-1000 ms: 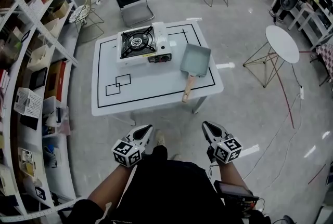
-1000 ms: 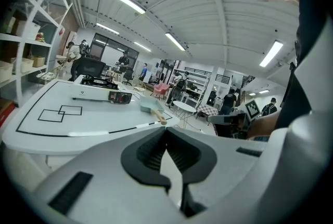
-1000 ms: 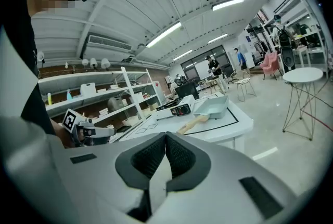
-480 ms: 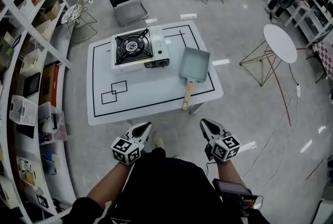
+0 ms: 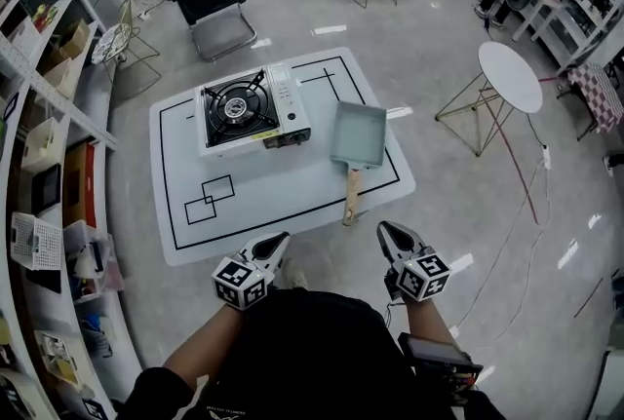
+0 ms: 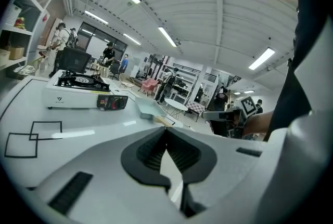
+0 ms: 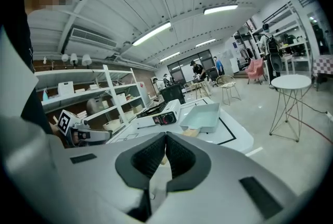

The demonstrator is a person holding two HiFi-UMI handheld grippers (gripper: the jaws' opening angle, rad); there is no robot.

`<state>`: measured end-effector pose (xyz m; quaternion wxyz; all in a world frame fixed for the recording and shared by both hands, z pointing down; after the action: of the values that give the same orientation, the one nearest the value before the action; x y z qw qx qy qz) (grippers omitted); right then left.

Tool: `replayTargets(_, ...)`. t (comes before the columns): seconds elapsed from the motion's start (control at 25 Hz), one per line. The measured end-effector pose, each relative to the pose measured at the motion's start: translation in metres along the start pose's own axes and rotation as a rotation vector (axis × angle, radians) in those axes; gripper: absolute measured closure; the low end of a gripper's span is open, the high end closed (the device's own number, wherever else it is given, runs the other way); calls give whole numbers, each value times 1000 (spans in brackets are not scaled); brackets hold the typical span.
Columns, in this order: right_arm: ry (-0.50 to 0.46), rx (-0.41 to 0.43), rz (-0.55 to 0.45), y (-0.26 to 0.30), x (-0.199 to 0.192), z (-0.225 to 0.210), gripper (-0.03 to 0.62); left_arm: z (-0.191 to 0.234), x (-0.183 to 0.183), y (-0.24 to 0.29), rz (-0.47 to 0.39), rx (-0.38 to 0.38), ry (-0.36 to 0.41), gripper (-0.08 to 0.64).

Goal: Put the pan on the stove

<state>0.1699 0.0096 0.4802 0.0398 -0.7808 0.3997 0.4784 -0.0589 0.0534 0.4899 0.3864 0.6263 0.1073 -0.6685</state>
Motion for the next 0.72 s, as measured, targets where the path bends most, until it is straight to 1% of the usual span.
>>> replayTargets(0.32,43,-101,-53,19,9,-1,566,43,8,3,11,-62,22,551)
replayTargets(0.52,75,-147,-62,25,7,-4,566,66,5,-2,10,-63,23,551)
replayTargets(0.72,101,-163,-56,30,6,-9,566,70,-5,-7,14,-51,-19,551)
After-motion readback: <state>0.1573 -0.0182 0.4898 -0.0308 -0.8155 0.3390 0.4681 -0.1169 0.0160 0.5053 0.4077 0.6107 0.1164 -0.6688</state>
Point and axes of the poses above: the fingertips, and each gripper's own axes: y forward along the fingers, z to its left, x out of its top, the point moved 2 cm from there along -y, backward along the fingers, and after that the axes turned 12 degrees about y, right-handed, at the moved point
